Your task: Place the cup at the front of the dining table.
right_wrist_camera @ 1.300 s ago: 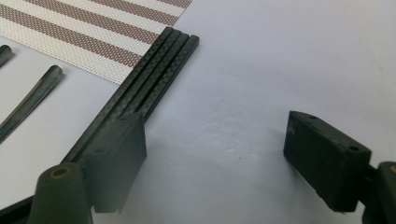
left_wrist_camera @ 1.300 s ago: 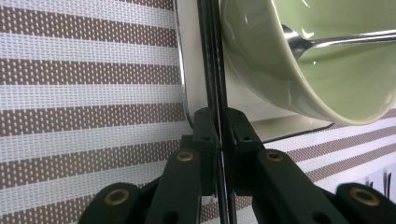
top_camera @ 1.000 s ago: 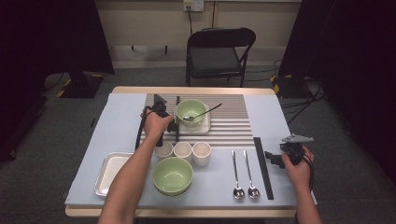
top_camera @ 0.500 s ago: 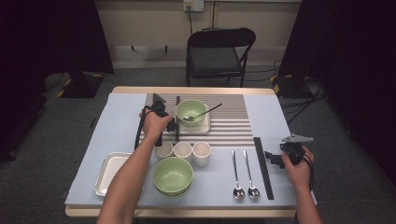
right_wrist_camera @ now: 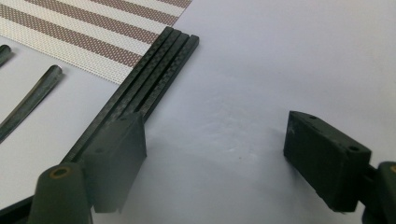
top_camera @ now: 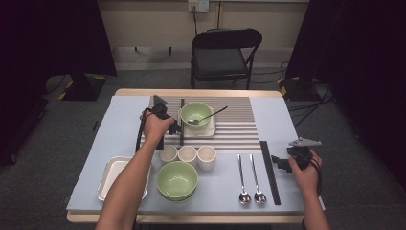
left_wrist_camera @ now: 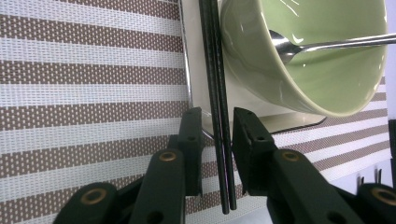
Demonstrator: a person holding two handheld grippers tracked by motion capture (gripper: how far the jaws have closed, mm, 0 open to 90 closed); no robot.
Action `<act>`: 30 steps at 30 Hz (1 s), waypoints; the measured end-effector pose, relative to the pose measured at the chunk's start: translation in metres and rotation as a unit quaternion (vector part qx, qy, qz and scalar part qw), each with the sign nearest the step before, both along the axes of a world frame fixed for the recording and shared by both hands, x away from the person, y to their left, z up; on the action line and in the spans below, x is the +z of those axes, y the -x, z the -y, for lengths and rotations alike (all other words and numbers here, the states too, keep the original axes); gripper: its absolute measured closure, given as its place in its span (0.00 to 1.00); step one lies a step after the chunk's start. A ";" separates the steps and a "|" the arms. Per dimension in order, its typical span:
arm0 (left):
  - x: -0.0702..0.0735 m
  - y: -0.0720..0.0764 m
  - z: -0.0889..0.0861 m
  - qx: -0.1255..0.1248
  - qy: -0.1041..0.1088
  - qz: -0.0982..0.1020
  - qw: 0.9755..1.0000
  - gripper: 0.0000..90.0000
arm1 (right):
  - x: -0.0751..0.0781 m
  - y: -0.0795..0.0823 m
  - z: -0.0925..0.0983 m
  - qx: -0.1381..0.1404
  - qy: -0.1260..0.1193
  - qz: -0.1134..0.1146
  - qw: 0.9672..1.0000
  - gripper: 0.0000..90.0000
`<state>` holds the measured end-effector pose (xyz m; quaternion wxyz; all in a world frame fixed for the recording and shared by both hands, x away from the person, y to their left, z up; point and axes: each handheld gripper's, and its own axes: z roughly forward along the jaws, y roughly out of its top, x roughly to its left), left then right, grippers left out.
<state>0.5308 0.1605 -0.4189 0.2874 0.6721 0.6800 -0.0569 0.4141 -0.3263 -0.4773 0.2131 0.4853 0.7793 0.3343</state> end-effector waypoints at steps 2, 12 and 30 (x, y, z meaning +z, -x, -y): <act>0.001 0.001 -0.001 0.005 0.002 0.002 1.000 0.80 | 0.000 0.000 0.000 0.000 0.000 0.000 1.000 0.22; 0.006 0.004 -0.007 0.009 0.006 0.016 1.000 0.68 | 0.000 0.000 0.000 0.000 0.000 0.000 1.000 0.22; 0.011 0.009 -0.014 0.006 0.009 0.052 0.999 0.44 | 0.000 0.000 0.000 0.000 0.000 0.000 1.000 0.22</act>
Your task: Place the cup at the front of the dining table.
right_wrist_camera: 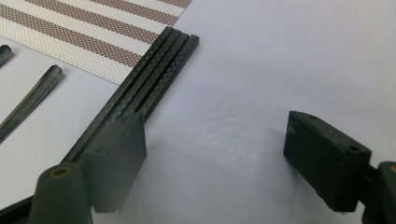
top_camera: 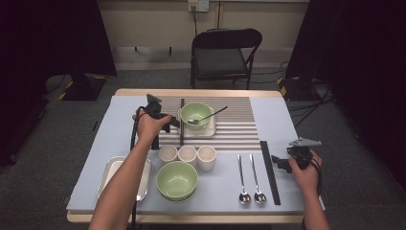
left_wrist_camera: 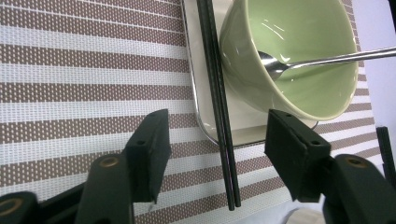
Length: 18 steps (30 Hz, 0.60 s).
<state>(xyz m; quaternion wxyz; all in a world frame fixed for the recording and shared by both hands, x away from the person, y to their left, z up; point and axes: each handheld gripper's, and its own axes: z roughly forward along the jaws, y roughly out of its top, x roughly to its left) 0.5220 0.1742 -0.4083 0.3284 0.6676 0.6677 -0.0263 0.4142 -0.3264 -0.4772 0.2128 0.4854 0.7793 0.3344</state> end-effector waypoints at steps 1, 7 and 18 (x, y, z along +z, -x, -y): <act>0.001 0.001 0.000 -0.002 -0.002 0.003 1.000 0.42 | 0.000 0.000 0.000 0.000 0.000 0.000 1.000 0.22; 0.002 0.003 0.000 -0.018 -0.001 0.008 1.000 0.41 | 0.000 0.000 0.000 0.000 0.000 0.000 1.000 0.22; -0.002 0.010 -0.008 -0.022 0.009 0.012 1.000 0.39 | 0.000 0.000 0.000 0.001 0.000 0.000 1.000 0.22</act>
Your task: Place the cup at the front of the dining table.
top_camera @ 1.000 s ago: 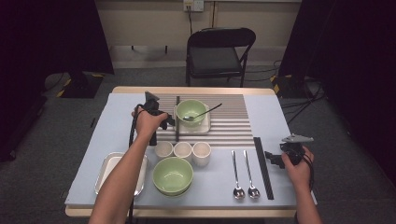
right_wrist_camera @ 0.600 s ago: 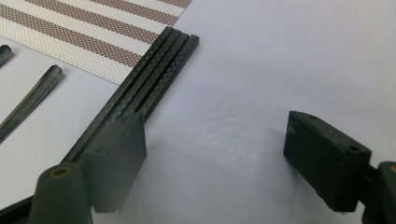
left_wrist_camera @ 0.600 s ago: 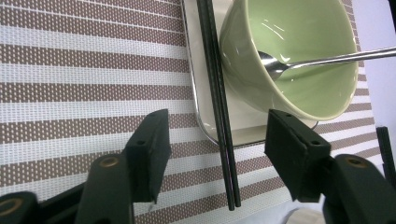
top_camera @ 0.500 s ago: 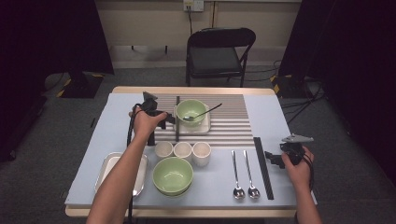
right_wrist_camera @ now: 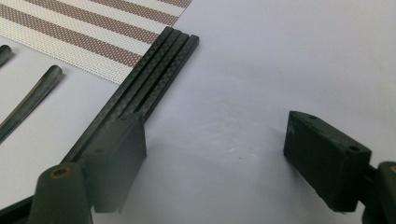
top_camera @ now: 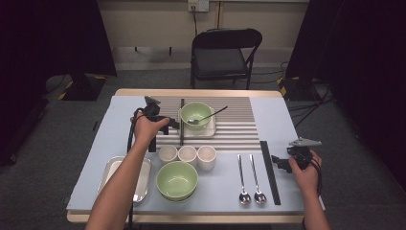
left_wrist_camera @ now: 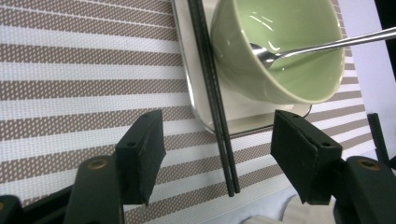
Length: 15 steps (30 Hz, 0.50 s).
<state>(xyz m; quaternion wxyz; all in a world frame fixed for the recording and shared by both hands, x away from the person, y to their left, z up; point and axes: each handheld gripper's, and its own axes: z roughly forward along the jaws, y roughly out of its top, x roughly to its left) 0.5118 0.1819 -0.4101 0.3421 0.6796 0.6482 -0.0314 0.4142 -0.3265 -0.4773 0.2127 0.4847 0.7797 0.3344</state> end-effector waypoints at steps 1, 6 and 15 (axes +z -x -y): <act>0.000 0.001 -0.001 0.002 -0.002 -0.002 1.000 0.39 | 0.000 0.000 0.000 -0.001 0.000 0.000 1.000 0.22; 0.001 0.004 -0.006 -0.001 0.000 0.000 1.000 0.39 | 0.000 0.000 0.000 -0.001 0.000 0.000 1.000 0.22; 0.007 0.010 -0.011 0.001 -0.002 0.003 1.000 0.39 | 0.000 0.000 0.000 -0.001 0.000 0.000 1.000 0.22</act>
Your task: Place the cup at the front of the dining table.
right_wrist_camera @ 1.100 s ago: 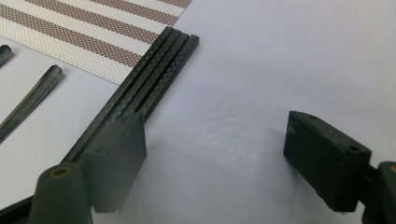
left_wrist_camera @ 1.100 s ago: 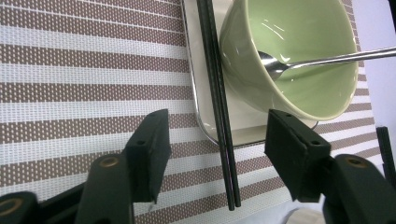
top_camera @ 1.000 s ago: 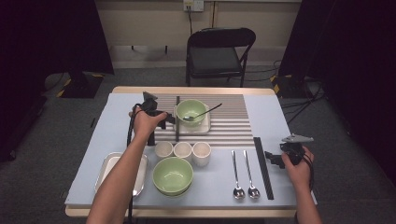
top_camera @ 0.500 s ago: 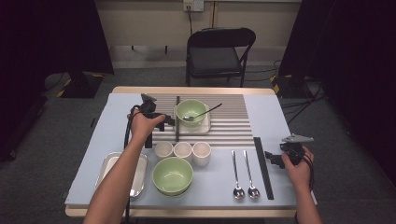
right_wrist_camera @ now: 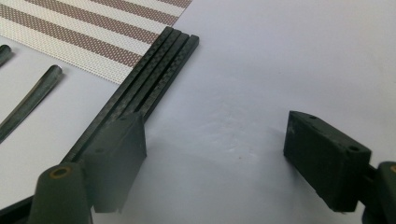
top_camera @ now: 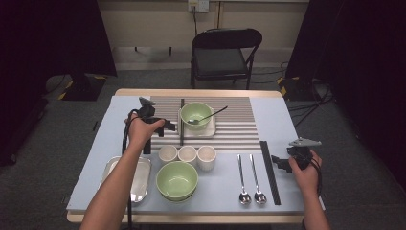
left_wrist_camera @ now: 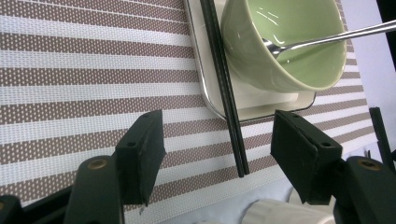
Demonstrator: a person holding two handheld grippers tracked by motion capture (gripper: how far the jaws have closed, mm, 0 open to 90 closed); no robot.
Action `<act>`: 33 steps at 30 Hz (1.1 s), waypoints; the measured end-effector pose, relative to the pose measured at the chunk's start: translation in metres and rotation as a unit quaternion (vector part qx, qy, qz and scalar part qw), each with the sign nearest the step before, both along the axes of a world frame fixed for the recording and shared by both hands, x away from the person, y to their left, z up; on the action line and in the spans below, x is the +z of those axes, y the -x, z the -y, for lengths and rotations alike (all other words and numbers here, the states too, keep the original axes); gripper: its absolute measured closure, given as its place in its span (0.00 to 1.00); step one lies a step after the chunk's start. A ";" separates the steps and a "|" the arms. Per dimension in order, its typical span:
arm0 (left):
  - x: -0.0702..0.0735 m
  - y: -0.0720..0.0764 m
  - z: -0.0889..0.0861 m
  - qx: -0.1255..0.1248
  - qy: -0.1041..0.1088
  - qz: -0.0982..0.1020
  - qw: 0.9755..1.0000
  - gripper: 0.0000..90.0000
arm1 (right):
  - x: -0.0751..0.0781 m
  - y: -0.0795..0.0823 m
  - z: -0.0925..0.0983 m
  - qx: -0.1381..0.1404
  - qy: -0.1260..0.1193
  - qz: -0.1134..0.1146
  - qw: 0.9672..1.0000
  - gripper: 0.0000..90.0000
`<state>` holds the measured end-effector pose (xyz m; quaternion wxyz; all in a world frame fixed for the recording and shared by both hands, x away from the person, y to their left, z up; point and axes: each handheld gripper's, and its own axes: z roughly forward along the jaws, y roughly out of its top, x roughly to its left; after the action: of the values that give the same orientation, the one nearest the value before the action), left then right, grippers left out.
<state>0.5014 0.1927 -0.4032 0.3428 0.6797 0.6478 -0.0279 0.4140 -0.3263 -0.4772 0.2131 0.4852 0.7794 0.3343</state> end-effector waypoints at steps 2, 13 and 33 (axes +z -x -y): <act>0.001 0.001 0.000 -0.003 -0.004 0.001 1.000 0.39 | 0.000 0.000 0.000 0.000 0.000 0.000 1.000 0.22; 0.004 0.005 -0.001 -0.005 -0.009 0.001 1.000 0.39 | 0.000 0.000 0.000 0.001 0.000 0.000 1.000 0.22; 0.008 0.016 -0.012 -0.003 -0.005 0.007 1.000 0.39 | 0.000 0.000 0.000 0.000 0.000 0.000 1.000 0.22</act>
<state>0.4856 0.2048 -0.3956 0.3437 0.6833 0.6439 -0.0208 0.4142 -0.3263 -0.4773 0.2130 0.4853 0.7794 0.3341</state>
